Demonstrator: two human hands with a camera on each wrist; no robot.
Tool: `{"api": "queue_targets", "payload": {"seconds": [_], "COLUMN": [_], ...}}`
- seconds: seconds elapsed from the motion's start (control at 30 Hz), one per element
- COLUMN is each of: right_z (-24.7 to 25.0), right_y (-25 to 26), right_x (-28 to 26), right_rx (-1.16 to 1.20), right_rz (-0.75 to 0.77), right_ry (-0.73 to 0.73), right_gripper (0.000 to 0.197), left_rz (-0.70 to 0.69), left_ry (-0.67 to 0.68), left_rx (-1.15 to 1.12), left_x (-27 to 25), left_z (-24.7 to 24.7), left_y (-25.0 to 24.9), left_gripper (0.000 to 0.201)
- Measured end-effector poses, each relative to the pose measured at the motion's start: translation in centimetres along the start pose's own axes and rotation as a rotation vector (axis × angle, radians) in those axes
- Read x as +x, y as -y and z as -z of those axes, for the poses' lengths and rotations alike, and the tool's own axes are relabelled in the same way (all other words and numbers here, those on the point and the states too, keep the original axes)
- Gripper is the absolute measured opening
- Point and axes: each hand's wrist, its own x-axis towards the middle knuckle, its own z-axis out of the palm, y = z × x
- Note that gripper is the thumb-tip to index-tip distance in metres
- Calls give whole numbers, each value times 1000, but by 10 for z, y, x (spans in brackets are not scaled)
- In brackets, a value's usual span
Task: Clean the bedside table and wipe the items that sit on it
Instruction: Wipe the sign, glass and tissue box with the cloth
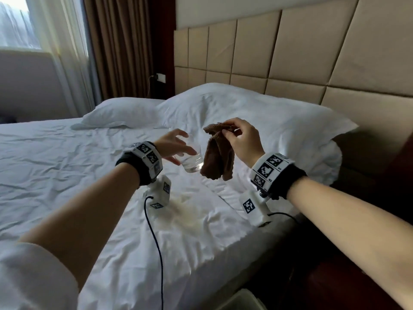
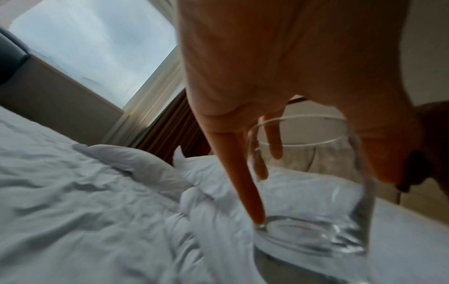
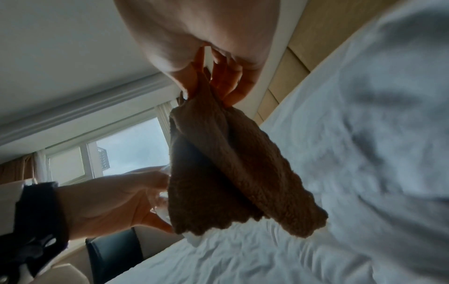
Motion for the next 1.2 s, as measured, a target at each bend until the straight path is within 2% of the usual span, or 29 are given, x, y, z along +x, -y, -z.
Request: {"api": "queue_targets", "payload": {"seconds": [0.17, 0.23, 0.33, 0.47, 0.63, 0.73, 0.8, 0.87, 0.93, 0.97, 1.07, 1.2], "right_z": [65, 91, 124, 166, 228, 258, 274, 288, 297, 302, 308, 318], "right_y": [10, 10, 5, -15, -41, -53, -57, -61, -61, -61, -60, -58], "right_x": [28, 35, 39, 35, 16, 3, -3, -8, -12, -14, -21, -30], "right_rx": [71, 78, 74, 35, 31, 122, 85, 17, -49, -76, -125, -184], "right_rz": [37, 54, 69, 38, -72, -144, -169, -161, -158, -163, -145, -94], "right_ry": [-153, -199, -277, -364, -438, -521, -605, -675, -734, -764, -822, -849], "right_gripper": [16, 15, 14, 16, 21, 18, 17, 21, 25, 26, 25, 25], "left_rz": [-184, -254, -346, -446, -530, -557, -546, -510, -491, -482, -505, -554], "left_ry": [74, 142, 256, 378, 530, 601, 576, 551, 609, 635, 669, 804], "left_rx": [-181, -201, -190, -174, -312, -383, -450, -544, -607, -632, -650, -589], "left_x": [10, 14, 21, 27, 30, 30, 32, 32, 30, 28, 22, 17], "left_z": [-17, -32, -63, -118, -176, -204, -225, -243, -262, -272, -293, -303], "left_y": [-82, -111, -148, -188, -218, -238, -250, -258, -266, -270, -278, -284], "left_gripper": [52, 53, 43, 43, 45, 48, 50, 38, 16, 13, 17, 12]}}
